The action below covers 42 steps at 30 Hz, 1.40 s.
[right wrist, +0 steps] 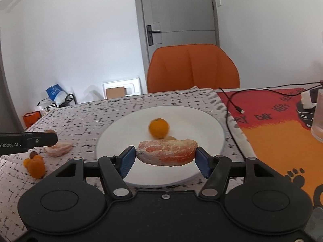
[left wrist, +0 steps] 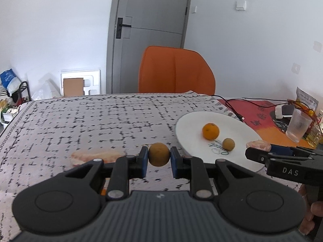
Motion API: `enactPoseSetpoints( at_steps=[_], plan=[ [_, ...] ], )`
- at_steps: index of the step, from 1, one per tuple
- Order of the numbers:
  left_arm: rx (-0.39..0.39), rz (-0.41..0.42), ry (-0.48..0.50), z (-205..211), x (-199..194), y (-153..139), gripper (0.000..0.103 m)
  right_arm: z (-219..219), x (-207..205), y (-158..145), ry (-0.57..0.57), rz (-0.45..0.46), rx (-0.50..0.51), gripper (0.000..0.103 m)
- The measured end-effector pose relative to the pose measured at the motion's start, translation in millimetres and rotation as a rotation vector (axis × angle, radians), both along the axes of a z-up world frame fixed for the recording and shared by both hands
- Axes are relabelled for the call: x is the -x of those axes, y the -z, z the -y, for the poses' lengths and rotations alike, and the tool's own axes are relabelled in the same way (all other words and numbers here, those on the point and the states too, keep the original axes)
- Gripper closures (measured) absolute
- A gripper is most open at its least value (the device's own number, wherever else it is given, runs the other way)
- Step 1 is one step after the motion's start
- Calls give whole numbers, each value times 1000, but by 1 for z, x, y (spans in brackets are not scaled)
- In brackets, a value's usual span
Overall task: Organize fruits
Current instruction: 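Carry both held items onto the white plate and open both tools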
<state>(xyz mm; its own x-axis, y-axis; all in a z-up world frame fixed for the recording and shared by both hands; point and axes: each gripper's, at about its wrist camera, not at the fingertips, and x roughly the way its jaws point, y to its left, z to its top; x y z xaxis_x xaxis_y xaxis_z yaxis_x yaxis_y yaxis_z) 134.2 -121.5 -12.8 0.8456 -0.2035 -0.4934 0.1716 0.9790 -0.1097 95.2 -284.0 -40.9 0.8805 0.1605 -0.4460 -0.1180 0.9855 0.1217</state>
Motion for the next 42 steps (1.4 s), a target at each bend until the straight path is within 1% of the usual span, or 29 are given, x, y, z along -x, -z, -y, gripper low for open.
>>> enactPoseSetpoints(
  at_steps=[10,12,14,19,27,28,29,33,34,36,38,40,42],
  plan=[
    [-24,0,48,31,-12,2,81,24,-3,3,22,11,-5,41],
    [-30,-2,54,36,-14,2,81,26,-4,3,19,15,-4,40],
    [-35,-3,61,41,-16,3,81,28,-4,4,16,15,-4,36],
    [-46,-2,79,52,-20,3,81,34,2,4,25,26,-30,36],
    [-49,-2,110,66,-24,3,81,37,8,5,15,23,-69,35],
    [-47,-4,113,68,-24,3,81,36,8,5,14,22,-71,35],
    [-44,0,115,68,-23,3,78,35,8,5,13,20,-75,35],
    [-45,-11,113,64,-23,3,77,32,8,6,4,15,-76,32],
    [-46,-16,106,61,-22,3,75,31,9,7,3,15,-76,32],
    [-47,-20,87,55,-21,3,66,30,9,7,-2,14,-81,31],
    [-43,-9,67,47,-18,2,47,27,8,7,-6,13,-85,29],
    [-53,8,45,40,-14,0,38,24,8,7,-10,14,-84,27],
    [-62,17,29,33,-11,-2,31,20,8,7,-14,13,-82,24]
  ],
)
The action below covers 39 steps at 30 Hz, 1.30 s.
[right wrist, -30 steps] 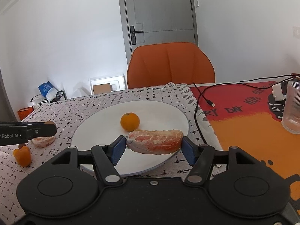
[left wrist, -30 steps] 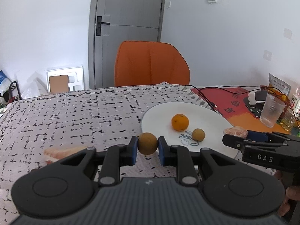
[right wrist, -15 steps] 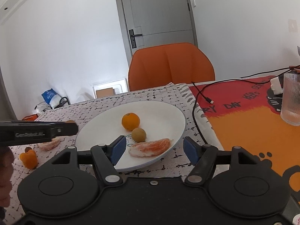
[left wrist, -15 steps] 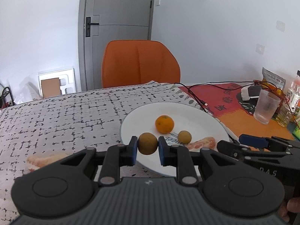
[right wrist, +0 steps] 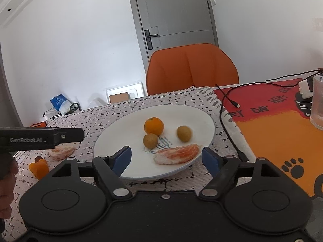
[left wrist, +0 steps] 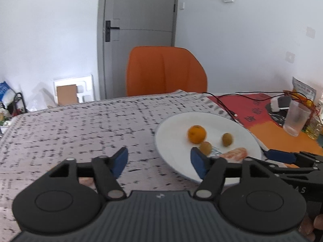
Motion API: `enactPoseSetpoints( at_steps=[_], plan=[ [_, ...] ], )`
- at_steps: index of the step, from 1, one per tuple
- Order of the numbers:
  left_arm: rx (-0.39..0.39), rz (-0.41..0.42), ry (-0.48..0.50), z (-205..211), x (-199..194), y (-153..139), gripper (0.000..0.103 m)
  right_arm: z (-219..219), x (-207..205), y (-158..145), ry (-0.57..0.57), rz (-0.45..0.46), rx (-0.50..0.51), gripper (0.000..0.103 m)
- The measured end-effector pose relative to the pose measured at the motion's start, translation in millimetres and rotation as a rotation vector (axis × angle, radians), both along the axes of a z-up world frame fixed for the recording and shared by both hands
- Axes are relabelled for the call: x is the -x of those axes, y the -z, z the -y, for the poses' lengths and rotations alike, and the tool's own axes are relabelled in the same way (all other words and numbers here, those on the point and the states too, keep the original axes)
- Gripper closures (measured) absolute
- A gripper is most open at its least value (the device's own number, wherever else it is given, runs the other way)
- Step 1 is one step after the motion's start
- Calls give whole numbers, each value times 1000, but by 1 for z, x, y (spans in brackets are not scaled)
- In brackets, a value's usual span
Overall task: Organize fruits
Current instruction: 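Move both tools back over the remaining fruit pile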
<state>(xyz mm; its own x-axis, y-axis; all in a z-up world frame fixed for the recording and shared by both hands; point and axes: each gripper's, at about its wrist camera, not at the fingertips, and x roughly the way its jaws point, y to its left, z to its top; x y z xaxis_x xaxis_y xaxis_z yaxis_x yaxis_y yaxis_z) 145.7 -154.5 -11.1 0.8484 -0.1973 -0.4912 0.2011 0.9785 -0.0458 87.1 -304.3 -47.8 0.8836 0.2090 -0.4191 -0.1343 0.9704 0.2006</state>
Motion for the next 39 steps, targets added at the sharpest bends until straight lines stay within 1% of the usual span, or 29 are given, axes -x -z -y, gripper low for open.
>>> enactPoseSetpoints(
  at_steps=[2,5,11,13,24,31,39],
  plan=[
    [-4,2,-17,-8,3,-1,24,-3,1,0,-3,0,-2,21],
    [-8,11,-41,-19,7,-3,20,-7,1,-1,-10,-1,-9,17],
    [-8,23,-91,-42,18,-3,12,-19,1,-2,-35,0,-11,3],
    [-8,24,-105,-49,21,-2,11,-23,1,-3,-43,2,-11,0],
    [-3,16,-185,-85,33,5,7,-41,-3,-3,-75,-18,-30,0],
    [7,-2,-203,-101,42,14,7,-56,-3,-3,-115,-28,-46,0],
    [23,-11,-225,-118,50,19,7,-72,-2,-5,-153,-33,-36,0]
  ],
)
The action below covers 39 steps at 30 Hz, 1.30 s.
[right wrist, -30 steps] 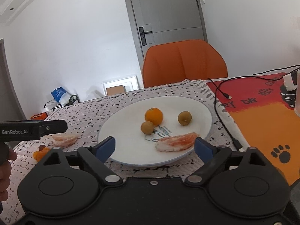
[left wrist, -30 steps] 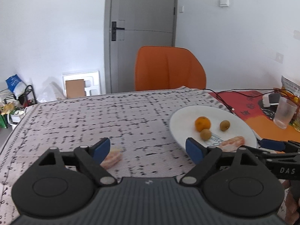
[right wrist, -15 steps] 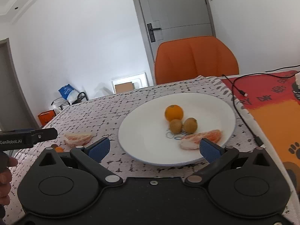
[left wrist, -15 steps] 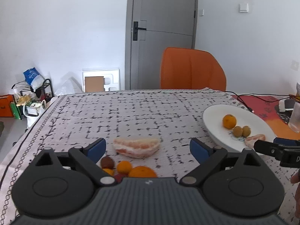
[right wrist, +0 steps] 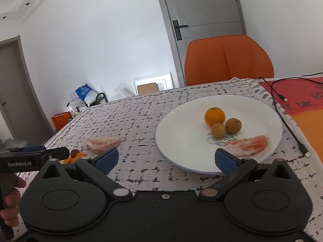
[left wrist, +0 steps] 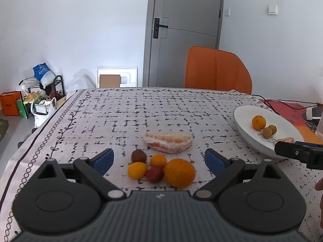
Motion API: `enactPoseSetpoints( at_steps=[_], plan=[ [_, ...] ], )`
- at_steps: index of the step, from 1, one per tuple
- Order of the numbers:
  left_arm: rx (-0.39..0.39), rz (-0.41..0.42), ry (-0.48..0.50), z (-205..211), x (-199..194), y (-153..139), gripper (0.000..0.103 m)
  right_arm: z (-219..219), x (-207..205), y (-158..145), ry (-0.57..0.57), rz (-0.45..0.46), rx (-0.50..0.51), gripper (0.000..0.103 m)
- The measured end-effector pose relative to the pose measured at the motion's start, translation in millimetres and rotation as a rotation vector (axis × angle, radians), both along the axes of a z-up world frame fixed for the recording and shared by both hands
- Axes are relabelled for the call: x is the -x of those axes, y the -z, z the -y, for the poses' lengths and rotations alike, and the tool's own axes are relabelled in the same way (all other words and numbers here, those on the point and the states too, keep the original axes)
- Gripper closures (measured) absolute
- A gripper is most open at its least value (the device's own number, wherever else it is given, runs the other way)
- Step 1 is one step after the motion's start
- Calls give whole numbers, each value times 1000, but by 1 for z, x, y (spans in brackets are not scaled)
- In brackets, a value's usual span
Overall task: Organize fruits
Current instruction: 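Move both tools back over the remaining fruit pile, then grasp a mandarin orange from the pile with the right tool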
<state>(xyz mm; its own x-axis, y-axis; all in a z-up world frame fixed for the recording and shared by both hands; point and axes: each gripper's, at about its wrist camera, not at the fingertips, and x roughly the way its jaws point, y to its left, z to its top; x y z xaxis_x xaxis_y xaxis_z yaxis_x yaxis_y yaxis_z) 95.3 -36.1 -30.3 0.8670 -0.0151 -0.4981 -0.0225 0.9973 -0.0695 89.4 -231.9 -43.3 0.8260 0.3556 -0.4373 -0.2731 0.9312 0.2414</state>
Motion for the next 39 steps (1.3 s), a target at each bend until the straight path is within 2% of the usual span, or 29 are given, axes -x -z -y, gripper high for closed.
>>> enactPoseSetpoints(
  at_steps=[6,9,11,20,28,32,39],
  plan=[
    [21,7,-20,-14,7,0,10,-16,0,-1,-41,-3,7,0],
    [29,15,-28,-21,10,1,18,-26,1,-1,-63,1,14,0],
    [38,8,-30,-26,11,1,30,-33,1,-1,-78,3,20,0],
    [70,-7,-45,-44,16,6,48,-63,0,-1,-149,0,49,2],
    [93,-26,-46,-53,12,13,58,-80,-3,-1,-185,-5,68,2],
    [103,-36,-37,-54,9,17,62,-88,-4,0,-207,-12,78,7],
    [113,-41,-27,-58,8,20,64,-107,-10,6,-252,-36,95,13]
  ],
)
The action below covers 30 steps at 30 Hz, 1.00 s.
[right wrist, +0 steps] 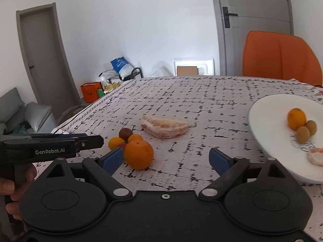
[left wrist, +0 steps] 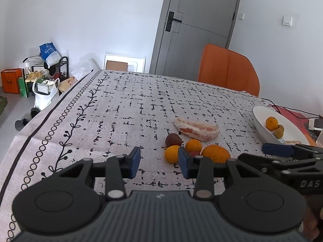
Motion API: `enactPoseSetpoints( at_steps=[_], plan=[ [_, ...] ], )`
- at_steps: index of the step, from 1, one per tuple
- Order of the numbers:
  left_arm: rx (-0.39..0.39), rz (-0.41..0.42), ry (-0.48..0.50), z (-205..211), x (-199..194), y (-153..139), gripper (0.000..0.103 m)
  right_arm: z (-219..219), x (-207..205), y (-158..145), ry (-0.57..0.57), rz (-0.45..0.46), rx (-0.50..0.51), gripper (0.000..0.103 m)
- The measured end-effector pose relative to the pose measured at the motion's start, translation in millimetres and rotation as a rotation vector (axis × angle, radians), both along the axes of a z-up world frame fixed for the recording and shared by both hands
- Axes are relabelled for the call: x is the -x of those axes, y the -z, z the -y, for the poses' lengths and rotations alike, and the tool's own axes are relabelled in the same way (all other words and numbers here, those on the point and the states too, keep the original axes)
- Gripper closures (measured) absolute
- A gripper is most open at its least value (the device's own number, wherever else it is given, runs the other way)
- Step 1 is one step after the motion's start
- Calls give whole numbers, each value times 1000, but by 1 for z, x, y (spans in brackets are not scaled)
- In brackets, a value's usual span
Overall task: Organize fruits
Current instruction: 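Grasp a mandarin orange from the pile with the right tool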
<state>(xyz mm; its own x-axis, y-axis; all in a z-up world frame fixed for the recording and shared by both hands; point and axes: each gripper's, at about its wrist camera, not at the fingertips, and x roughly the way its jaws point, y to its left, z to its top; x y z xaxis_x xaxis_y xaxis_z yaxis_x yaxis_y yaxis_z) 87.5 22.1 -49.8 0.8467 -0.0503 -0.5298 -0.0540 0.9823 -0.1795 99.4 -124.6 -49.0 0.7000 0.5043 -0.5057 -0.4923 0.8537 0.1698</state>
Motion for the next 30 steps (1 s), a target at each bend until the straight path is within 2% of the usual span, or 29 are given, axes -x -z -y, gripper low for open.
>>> enactPoseSetpoints(
  at_steps=[10,11,13,14,21,30],
  plan=[
    [12,0,13,-5,1,1,64,-28,-10,7,-54,-30,13,27],
    [12,0,14,-5,1,1,64,-30,-12,8,-60,-37,10,32],
    [12,-1,14,-5,0,1,64,-33,-14,11,-75,-52,7,51],
    [12,-3,14,-5,0,1,64,-34,-16,12,-81,-65,13,65],
    [3,-2,36,5,-2,-1,64,-24,-10,11,-72,-64,19,66],
    [-2,1,82,30,-6,-1,64,4,-6,4,7,-33,21,66]
  ],
)
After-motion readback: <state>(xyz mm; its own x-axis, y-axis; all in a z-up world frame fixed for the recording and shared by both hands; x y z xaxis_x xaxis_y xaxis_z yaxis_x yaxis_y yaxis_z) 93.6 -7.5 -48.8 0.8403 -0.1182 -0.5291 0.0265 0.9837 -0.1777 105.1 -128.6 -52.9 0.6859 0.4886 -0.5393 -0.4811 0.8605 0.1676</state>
